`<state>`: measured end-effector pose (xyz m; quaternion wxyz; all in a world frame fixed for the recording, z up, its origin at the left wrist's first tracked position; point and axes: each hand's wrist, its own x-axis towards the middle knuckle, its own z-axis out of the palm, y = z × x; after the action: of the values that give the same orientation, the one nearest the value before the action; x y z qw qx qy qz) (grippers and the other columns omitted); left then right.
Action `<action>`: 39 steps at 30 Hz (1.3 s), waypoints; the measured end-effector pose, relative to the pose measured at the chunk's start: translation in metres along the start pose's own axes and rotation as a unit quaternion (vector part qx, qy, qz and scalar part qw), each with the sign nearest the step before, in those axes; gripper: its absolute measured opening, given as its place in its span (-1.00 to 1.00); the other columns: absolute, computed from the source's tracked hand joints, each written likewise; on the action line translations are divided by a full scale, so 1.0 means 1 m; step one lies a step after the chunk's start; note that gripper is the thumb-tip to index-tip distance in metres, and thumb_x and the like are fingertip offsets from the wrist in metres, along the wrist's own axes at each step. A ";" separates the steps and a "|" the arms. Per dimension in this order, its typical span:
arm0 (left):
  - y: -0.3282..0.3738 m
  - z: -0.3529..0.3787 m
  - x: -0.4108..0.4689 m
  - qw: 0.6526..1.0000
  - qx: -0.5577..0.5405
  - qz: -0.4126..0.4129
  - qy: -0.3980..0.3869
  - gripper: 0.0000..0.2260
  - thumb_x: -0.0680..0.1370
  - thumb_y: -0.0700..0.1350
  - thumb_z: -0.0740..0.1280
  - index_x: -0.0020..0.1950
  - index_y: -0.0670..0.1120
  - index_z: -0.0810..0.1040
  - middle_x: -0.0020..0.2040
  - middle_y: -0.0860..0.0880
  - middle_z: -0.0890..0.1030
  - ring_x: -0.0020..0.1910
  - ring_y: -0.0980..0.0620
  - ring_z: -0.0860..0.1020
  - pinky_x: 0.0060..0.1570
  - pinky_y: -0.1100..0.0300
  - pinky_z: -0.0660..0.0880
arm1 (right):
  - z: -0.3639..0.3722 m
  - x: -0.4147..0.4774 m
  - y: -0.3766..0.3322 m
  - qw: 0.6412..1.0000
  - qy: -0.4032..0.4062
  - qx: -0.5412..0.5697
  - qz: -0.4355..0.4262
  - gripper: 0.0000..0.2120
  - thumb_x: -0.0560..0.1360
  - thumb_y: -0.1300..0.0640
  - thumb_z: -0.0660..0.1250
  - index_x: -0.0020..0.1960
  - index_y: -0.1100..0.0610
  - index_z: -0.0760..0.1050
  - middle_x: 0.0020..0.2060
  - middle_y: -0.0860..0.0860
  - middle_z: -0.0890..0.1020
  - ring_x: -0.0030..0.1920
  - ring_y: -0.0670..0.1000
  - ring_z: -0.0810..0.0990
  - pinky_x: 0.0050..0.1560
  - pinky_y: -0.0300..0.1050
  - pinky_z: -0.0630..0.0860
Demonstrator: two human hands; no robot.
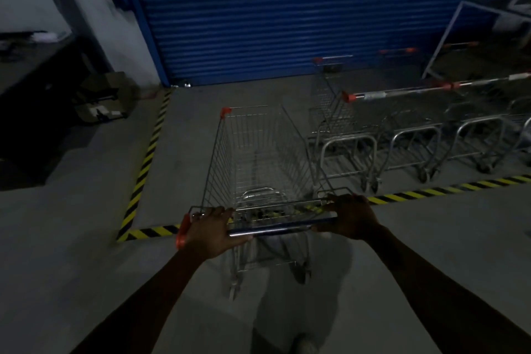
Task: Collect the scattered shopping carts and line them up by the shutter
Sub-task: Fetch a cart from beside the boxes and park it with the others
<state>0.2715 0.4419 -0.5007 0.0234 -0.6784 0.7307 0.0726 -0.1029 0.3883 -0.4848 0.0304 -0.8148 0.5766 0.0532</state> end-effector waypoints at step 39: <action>0.016 -0.092 0.512 0.998 -0.021 -0.042 -0.038 -0.12 0.36 0.60 0.14 0.57 0.16 0.19 0.55 0.04 0.31 0.51 -0.05 0.27 0.45 -0.15 0.12 | -0.057 0.493 0.212 0.995 0.017 0.072 -0.061 0.12 0.17 -0.75 -0.23 0.43 -0.13 0.46 0.47 -0.06 0.44 0.47 0.13 0.37 0.49 0.17 0.15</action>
<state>0.2214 -0.0755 -0.4768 0.0404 -0.7053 0.6987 0.1127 -0.1372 -0.1504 -0.4856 0.0822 -0.8447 0.5289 -0.0040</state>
